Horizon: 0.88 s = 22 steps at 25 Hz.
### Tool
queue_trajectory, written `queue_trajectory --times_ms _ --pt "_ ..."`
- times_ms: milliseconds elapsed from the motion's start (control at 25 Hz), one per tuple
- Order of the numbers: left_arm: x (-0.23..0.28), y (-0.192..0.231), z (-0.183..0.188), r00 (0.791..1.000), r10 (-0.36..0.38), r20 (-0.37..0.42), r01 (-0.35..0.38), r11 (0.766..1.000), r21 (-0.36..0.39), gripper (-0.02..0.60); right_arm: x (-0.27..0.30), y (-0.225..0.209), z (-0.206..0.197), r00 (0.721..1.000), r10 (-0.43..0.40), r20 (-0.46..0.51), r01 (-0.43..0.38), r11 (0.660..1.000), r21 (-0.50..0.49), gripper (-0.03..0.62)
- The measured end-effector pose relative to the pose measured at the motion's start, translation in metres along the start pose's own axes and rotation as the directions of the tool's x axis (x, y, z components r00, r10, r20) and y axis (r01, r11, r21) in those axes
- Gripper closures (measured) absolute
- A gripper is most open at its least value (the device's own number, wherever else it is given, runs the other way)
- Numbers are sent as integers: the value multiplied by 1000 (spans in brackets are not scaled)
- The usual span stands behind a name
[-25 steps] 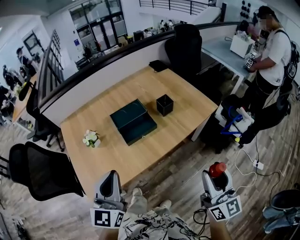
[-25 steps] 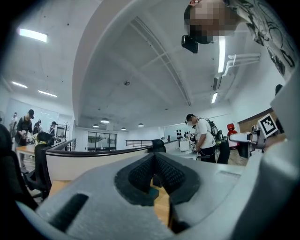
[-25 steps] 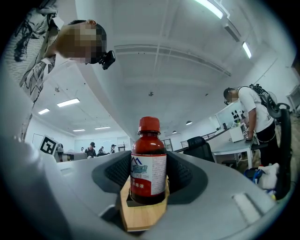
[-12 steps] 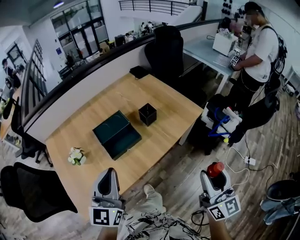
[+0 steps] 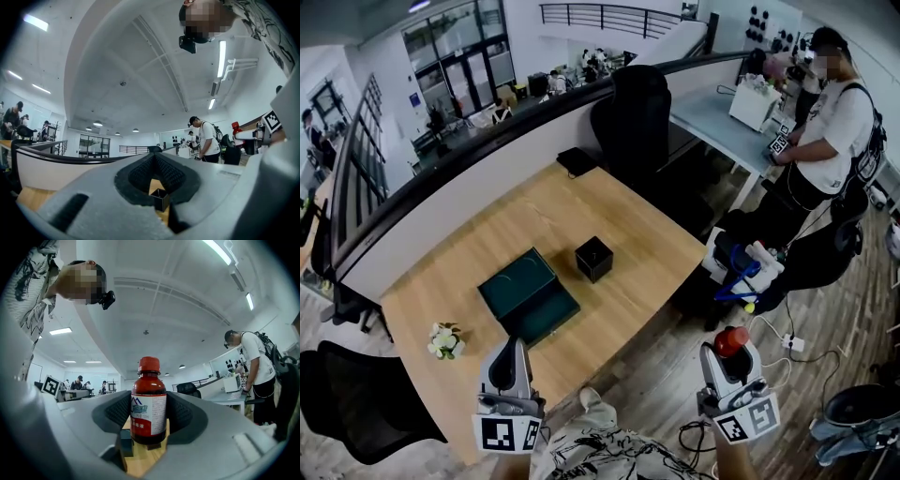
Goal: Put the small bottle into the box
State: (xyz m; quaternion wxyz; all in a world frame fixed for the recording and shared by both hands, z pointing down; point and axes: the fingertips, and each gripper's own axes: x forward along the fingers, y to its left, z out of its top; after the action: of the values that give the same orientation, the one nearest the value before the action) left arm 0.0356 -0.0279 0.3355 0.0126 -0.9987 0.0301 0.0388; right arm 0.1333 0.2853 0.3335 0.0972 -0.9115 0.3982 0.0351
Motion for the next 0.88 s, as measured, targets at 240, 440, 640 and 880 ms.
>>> queue_trajectory --times_ms 240,440,640,880 --pt "32 21 -9 1000 12 -3 -12 1000 -5 581 49 -5 -7 1000 29 -8 -29 1000 -2 359" --pt "39 45 -14 999 45 -7 -45 999 -7 581 81 1 -6 998 61 0 -61 998 -15 359" --pt "33 66 -21 994 109 -16 -109 994 -4 581 116 13 -9 991 133 2 -133 991 -5 359" --pt "22 92 -25 968 249 -31 -249 968 11 581 171 29 -23 959 284 -12 -283 959 19 359"
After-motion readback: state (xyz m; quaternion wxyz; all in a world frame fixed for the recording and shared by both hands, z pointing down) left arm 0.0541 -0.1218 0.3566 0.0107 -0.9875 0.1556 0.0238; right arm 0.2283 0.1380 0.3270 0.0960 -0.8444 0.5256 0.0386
